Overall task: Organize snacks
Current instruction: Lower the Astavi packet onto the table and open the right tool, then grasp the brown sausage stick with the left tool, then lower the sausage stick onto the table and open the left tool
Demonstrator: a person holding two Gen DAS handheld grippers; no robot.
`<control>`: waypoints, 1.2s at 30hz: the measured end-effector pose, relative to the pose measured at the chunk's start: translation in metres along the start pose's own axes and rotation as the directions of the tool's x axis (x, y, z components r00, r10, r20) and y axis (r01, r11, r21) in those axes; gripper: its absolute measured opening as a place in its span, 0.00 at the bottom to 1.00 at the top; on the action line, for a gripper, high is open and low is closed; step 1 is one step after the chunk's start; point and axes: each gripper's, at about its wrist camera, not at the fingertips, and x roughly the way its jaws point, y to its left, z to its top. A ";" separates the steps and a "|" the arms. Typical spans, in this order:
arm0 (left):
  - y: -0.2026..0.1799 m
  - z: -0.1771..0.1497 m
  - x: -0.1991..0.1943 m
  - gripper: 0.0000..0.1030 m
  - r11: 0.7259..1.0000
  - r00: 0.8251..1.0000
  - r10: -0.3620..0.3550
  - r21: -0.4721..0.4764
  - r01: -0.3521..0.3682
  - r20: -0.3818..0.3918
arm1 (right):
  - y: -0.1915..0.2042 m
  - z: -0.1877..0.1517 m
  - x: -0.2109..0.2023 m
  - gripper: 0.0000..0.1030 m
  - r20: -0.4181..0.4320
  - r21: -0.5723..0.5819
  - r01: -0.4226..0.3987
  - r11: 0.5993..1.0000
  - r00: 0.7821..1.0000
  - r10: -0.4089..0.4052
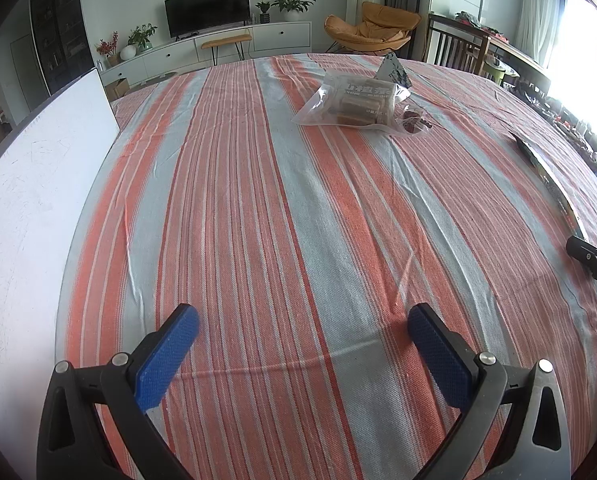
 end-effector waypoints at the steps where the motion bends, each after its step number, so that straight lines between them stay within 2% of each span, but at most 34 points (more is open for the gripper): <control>1: 0.000 0.000 0.000 1.00 1.000 1.000 0.000 0.000 0.000 0.000 | 0.000 0.000 0.000 0.83 0.000 0.000 0.000 1.000 1.000 0.000; 7: 0.000 0.001 0.000 1.00 1.000 1.000 -0.004 0.000 0.004 -0.004 | 0.000 0.000 0.000 0.83 0.000 0.000 0.000 1.000 1.000 0.000; 10: -0.002 0.015 0.002 0.99 0.999 0.996 -0.040 0.012 0.042 -0.082 | 0.000 0.000 0.000 0.83 0.000 0.000 0.000 1.000 1.000 0.000; 13: -0.010 0.042 -0.014 0.99 0.994 0.995 -0.101 0.025 0.102 -0.022 | 0.000 0.000 0.000 0.83 0.000 0.000 0.000 1.000 1.000 0.000; 14: -0.016 0.058 -0.018 0.99 0.992 0.993 -0.116 0.047 0.116 0.002 | 0.000 0.000 0.000 0.83 0.000 0.000 0.000 1.000 1.000 0.000; 16: -0.031 0.085 -0.016 0.99 0.985 0.991 -0.132 0.109 0.132 -0.007 | 0.000 0.000 0.000 0.83 0.000 0.000 0.000 1.000 1.000 0.000; 19: -0.064 0.122 -0.002 0.98 0.960 0.994 -0.103 0.260 0.106 -0.026 | 0.000 0.000 0.000 0.83 0.000 0.000 0.000 1.000 1.000 0.000; 21: -0.090 0.143 0.011 0.90 0.927 0.999 -0.054 0.373 0.049 0.003 | 0.000 0.000 0.000 0.83 0.000 0.000 0.000 1.000 1.000 0.000; 22: -0.098 0.150 0.018 0.86 0.916 0.999 -0.038 0.400 0.031 0.008 | 0.000 0.000 0.000 0.83 0.000 0.000 0.000 1.000 1.000 0.000; 24: -0.110 0.162 0.038 0.84 0.906 1.000 -0.012 0.422 0.020 -0.022 | 0.000 0.000 0.000 0.83 0.000 0.000 0.000 1.000 1.000 0.000; 25: -0.114 0.166 0.050 0.77 0.907 0.998 -0.007 0.419 0.030 -0.057 | 0.000 0.000 0.000 0.83 0.000 0.001 0.000 1.000 1.000 0.000; 26: -0.117 0.167 0.062 0.67 0.910 0.996 0.001 0.413 0.039 -0.094 | 0.000 0.000 0.000 0.83 0.000 0.001 0.000 1.000 1.000 0.000; 27: -0.119 0.165 0.070 0.61 0.911 0.993 0.010 0.411 0.039 -0.117 | 0.000 0.000 0.000 0.83 0.000 0.001 0.000 1.000 1.000 0.000; 29: -0.122 0.159 0.081 0.24 0.909 0.990 0.028 0.416 0.034 -0.141 | 0.000 0.000 0.000 0.83 -0.001 0.001 0.000 1.000 1.000 0.000; 30: -0.120 0.155 0.081 0.19 0.910 0.991 0.030 0.414 0.026 -0.130 | 0.000 0.000 -0.001 0.83 -0.001 0.001 0.000 1.000 1.000 0.000; 34: -0.099 0.145 0.066 0.17 0.946 0.992 -0.034 0.315 0.071 -0.122 | 0.000 0.000 -0.001 0.83 0.000 0.001 0.000 1.000 1.000 0.000; 36: -0.085 0.130 0.050 0.17 0.960 0.991 -0.062 0.266 0.091 -0.115 | 0.000 0.000 -0.001 0.83 0.000 0.001 0.000 1.000 1.000 0.000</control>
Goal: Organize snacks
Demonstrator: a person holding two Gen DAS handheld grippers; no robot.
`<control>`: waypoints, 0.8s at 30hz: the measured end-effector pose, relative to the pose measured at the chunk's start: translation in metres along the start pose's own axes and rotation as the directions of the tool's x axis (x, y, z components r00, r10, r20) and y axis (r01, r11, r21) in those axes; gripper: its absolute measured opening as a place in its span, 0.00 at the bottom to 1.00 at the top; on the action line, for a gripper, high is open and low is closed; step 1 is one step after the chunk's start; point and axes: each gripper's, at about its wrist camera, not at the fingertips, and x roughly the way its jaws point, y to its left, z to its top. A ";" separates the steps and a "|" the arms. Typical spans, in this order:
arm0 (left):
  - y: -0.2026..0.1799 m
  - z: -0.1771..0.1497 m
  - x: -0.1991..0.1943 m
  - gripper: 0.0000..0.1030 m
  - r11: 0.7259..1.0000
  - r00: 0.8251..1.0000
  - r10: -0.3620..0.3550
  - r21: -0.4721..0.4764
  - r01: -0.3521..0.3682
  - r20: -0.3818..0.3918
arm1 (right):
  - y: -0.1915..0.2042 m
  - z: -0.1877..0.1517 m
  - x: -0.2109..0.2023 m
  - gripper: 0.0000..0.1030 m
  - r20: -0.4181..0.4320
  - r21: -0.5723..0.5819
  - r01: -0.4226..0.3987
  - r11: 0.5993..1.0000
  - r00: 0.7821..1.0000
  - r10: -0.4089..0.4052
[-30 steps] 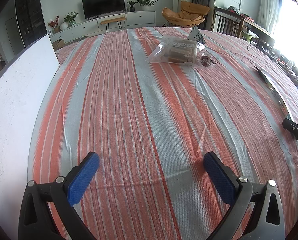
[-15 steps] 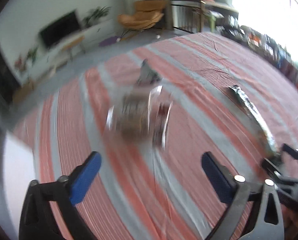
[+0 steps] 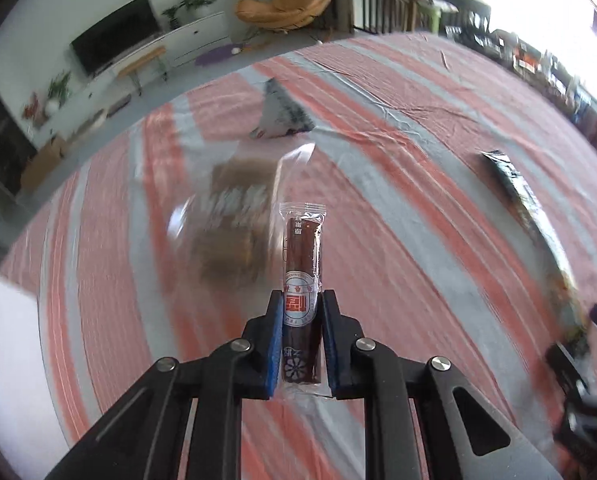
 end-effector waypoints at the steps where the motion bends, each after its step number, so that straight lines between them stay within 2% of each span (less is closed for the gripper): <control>1: 0.002 -0.008 -0.006 0.17 1.000 1.000 -0.008 -0.012 0.008 0.003 | 0.000 0.000 0.000 0.83 0.000 0.000 0.000 1.000 1.000 0.000; 10: 0.016 -0.127 -0.058 0.17 0.982 0.991 -0.131 -0.142 0.125 -0.034 | 0.000 0.000 0.000 0.83 0.000 0.000 0.000 1.000 1.000 0.000; 13: 0.008 -0.150 -0.067 0.18 0.985 0.994 -0.109 -0.139 0.106 -0.019 | 0.000 0.000 0.000 0.83 0.000 0.000 0.000 1.000 1.000 0.000; 15: 0.002 -0.156 -0.068 0.30 0.990 0.998 -0.057 -0.130 0.058 0.011 | 0.000 0.000 0.000 0.83 0.000 0.000 0.000 1.000 1.000 0.000; 17: -0.001 -0.156 -0.063 0.81 0.992 1.000 -0.015 -0.124 0.017 0.011 | 0.000 0.000 0.000 0.83 0.000 0.001 0.000 1.000 1.000 0.000; 19: -0.004 -0.158 -0.059 0.85 0.993 0.999 0.032 -0.115 -0.027 0.044 | 0.000 0.000 0.000 0.83 0.000 0.002 -0.001 1.000 1.000 0.001; 21: -0.004 -0.160 -0.056 0.90 0.992 0.996 0.038 -0.127 -0.027 0.087 | 0.001 0.000 0.000 0.83 0.000 0.001 -0.001 1.000 1.000 0.001; 23: 0.003 -0.162 -0.053 1.00 0.986 0.995 0.041 -0.166 -0.026 0.088 | 0.000 0.000 0.000 0.83 0.000 0.001 -0.001 1.000 1.000 0.001; 24: 0.008 -0.163 -0.052 1.00 0.983 0.995 0.030 -0.184 -0.013 0.093 | 0.001 0.000 0.000 0.83 0.000 0.001 -0.001 1.000 1.000 0.001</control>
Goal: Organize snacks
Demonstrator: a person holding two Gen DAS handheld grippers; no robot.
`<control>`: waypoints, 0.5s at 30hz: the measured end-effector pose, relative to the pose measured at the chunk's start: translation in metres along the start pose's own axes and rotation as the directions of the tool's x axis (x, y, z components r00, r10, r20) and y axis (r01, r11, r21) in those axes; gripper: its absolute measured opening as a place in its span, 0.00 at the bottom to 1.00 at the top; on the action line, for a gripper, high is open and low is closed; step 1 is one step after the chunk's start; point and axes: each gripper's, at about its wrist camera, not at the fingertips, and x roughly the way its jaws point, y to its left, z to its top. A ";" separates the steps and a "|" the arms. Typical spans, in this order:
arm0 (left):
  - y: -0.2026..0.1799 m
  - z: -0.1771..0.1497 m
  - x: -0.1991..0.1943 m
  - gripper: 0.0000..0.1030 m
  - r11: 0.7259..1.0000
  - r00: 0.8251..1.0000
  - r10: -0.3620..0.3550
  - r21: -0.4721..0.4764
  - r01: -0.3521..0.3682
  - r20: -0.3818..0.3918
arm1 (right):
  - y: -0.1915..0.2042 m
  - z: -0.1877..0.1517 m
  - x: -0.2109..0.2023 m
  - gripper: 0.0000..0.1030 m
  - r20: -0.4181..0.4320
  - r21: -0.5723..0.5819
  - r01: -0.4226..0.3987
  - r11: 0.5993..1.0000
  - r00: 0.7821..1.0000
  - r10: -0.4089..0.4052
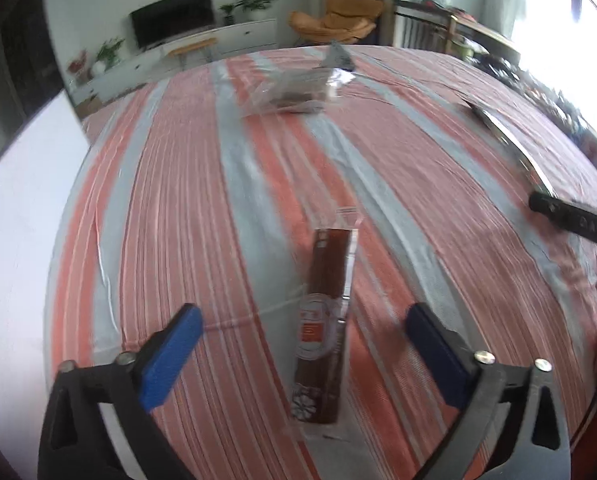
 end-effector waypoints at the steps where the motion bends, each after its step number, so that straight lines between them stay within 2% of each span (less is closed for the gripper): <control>1: 0.000 0.001 0.001 1.00 1.000 1.000 0.005 0.008 -0.005 -0.003 | 0.000 0.000 0.000 0.83 0.000 0.000 0.000 1.000 1.000 0.000; 15: -0.003 0.000 0.001 1.00 1.000 1.000 0.008 0.006 -0.008 0.006 | -0.001 0.000 0.000 0.83 0.000 0.001 0.000 1.000 1.000 0.000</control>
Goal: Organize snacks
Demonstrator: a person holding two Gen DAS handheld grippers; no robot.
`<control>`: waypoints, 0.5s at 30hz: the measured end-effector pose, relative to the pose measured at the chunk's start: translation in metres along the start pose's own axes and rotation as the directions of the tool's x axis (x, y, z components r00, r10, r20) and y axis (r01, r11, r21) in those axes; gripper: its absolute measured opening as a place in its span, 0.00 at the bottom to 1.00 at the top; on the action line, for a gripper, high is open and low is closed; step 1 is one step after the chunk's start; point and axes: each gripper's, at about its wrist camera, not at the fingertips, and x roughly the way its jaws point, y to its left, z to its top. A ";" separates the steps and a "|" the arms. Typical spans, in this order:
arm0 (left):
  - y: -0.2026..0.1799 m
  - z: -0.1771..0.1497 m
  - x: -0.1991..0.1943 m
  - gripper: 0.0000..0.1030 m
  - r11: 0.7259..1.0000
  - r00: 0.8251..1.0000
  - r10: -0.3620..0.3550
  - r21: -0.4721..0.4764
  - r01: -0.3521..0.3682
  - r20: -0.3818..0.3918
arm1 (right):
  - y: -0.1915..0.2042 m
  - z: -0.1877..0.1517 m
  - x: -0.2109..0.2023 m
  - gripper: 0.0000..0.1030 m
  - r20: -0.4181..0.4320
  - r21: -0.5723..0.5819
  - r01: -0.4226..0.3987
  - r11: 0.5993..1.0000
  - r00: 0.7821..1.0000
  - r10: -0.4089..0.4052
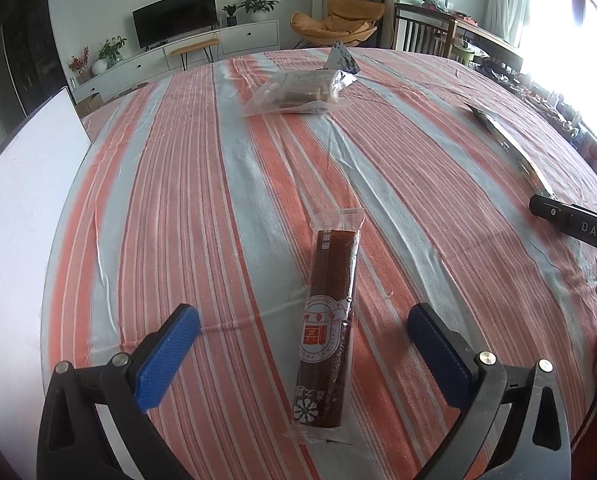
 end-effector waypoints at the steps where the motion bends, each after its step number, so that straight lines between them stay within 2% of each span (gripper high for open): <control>1: 0.000 0.000 0.000 1.00 1.000 1.000 0.000 0.000 0.000 0.000 | 0.000 0.000 0.000 0.83 0.000 0.000 0.000 1.000 1.000 0.000; 15: 0.000 -0.001 -0.001 1.00 1.000 1.000 0.001 0.000 -0.001 0.000 | 0.000 0.000 0.000 0.83 0.000 0.000 0.000 1.000 1.000 0.000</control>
